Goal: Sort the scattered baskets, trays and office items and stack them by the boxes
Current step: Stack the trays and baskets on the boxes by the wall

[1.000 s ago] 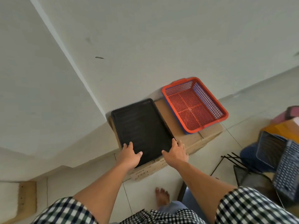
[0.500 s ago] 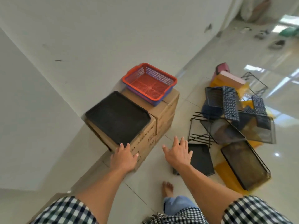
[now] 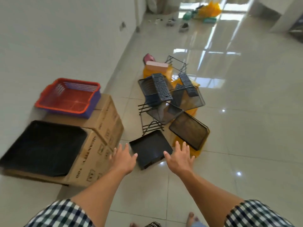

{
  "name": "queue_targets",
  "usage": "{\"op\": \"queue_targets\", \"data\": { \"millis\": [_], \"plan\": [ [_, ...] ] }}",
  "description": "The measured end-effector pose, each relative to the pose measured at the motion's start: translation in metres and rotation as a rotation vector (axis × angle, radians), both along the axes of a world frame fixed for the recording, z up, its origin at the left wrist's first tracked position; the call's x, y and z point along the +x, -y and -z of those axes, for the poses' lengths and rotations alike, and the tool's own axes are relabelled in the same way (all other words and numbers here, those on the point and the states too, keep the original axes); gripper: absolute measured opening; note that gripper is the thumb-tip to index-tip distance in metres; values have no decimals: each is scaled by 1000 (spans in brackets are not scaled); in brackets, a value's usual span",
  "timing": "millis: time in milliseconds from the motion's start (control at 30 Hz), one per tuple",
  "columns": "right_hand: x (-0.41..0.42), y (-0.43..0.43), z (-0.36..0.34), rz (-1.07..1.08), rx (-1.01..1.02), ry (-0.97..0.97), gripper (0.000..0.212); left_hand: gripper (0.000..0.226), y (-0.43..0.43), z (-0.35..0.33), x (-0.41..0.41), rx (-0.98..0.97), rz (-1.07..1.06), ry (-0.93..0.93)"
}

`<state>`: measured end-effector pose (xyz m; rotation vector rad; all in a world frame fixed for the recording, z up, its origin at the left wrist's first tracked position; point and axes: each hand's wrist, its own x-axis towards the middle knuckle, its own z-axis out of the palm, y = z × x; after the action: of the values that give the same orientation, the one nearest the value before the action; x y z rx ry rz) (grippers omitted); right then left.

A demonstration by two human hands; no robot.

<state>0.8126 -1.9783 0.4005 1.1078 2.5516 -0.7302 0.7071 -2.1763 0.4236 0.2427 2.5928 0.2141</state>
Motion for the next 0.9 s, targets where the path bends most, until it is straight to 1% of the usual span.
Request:
{"op": "queue_targets", "data": {
  "millis": [167, 367, 500, 667, 900],
  "plan": [
    [40, -91, 0, 106, -4, -11, 82, 73, -108, -2, 14, 12, 101, -17],
    [72, -206, 6, 157, -21, -18, 82, 74, -227, 8, 35, 31, 155, -19],
    [82, -270, 10, 185, -19, -14, 82, 74, -288, 16, 46, 40, 189, 1],
    [65, -319, 20, 203, -40, 5, 81, 74, -334, 27, 35, 29, 198, 27],
    [9, -381, 41, 211, -65, 22, 81, 74, -402, 59, -20, 18, 205, 60]
  ]
}}
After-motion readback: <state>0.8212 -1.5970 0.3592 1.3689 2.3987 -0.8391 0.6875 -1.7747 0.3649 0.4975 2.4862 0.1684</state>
